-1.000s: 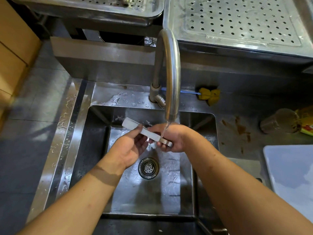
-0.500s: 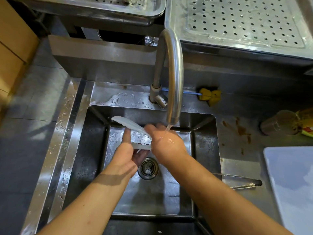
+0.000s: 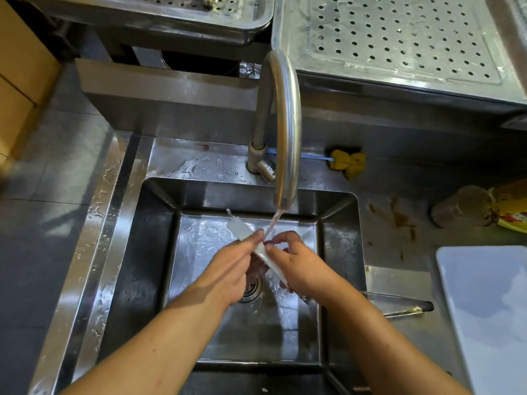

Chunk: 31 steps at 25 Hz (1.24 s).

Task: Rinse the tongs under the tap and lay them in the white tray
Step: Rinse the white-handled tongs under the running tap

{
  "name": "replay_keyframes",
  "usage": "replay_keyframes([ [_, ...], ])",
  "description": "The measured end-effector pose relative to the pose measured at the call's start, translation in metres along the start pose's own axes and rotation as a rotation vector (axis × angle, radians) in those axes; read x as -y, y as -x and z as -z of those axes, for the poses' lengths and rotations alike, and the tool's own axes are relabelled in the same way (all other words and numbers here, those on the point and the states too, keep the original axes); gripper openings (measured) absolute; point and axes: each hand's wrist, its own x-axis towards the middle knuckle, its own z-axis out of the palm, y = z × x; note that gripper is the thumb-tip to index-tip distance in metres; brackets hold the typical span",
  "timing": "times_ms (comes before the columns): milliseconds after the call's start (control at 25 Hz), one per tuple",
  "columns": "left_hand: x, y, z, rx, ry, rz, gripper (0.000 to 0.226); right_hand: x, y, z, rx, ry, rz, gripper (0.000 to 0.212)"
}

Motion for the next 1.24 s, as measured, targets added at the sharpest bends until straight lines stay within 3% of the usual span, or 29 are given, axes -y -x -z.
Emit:
replay_keyframes([
  [80, 0.013, 0.004, -0.002, -0.017, -0.115, 0.005, 0.033, -0.007, 0.001, 0.006, 0.028, -0.005, -0.073, 0.032],
  [240, 0.010, 0.007, -0.003, 0.032, -0.359, 0.015, 0.044, -0.016, 0.008, 0.001, -0.026, 0.075, 0.004, 0.041],
  [360, -0.002, 0.000, -0.009, -0.028, -0.371, -0.049, 0.052, -0.004, 0.012, -0.007, -0.132, 0.338, 0.090, 0.043],
  [440, -0.008, -0.005, -0.011, -0.080, -0.300, -0.085, 0.048, 0.014, 0.011, -0.005, -0.190, 0.490, 0.155, 0.031],
  [560, -0.012, -0.013, 0.004, -0.161, -0.308, -0.086, 0.040, 0.059, -0.011, 0.016, -0.302, 0.078, 0.163, 0.014],
  [680, -0.004, -0.023, 0.026, -0.197, -0.474, -0.081, 0.048, 0.107, -0.031, 0.033, -0.200, -0.546, 0.181, 0.008],
  [720, 0.000, -0.026, 0.034, -0.214, -0.512, -0.067, 0.051, 0.110, -0.037, 0.035, -0.186, -0.598, 0.166, 0.009],
  [760, 0.004, -0.028, 0.042, -0.228, -0.546, -0.048, 0.055, 0.108, -0.041, 0.038, -0.193, -0.487, 0.162, 0.011],
  [840, 0.012, -0.034, 0.059, -0.265, -0.644, -0.028, 0.059, 0.085, -0.045, 0.045, -0.259, 0.120, 0.150, 0.007],
  [880, 0.015, -0.037, 0.067, -0.293, -0.733, -0.028, 0.062, 0.071, -0.050, 0.050, -0.300, 0.412, 0.130, 0.016],
  [920, 0.018, -0.039, 0.076, -0.328, -0.847, -0.016, 0.067, 0.059, -0.055, 0.054, -0.320, 0.609, 0.108, 0.039],
  [1000, 0.022, -0.045, 0.089, -0.402, -1.087, 0.055, 0.083, 0.043, -0.064, 0.058, -0.335, 0.758, 0.123, 0.073],
  [1080, 0.029, -0.053, 0.101, -0.419, -1.210, 0.132, 0.099, 0.035, -0.074, 0.058, -0.321, 0.849, 0.164, 0.080],
  [1240, 0.045, -0.068, 0.117, -0.420, -1.214, 0.211, 0.111, 0.014, -0.096, 0.053, -0.256, 0.989, 0.158, 0.098],
])
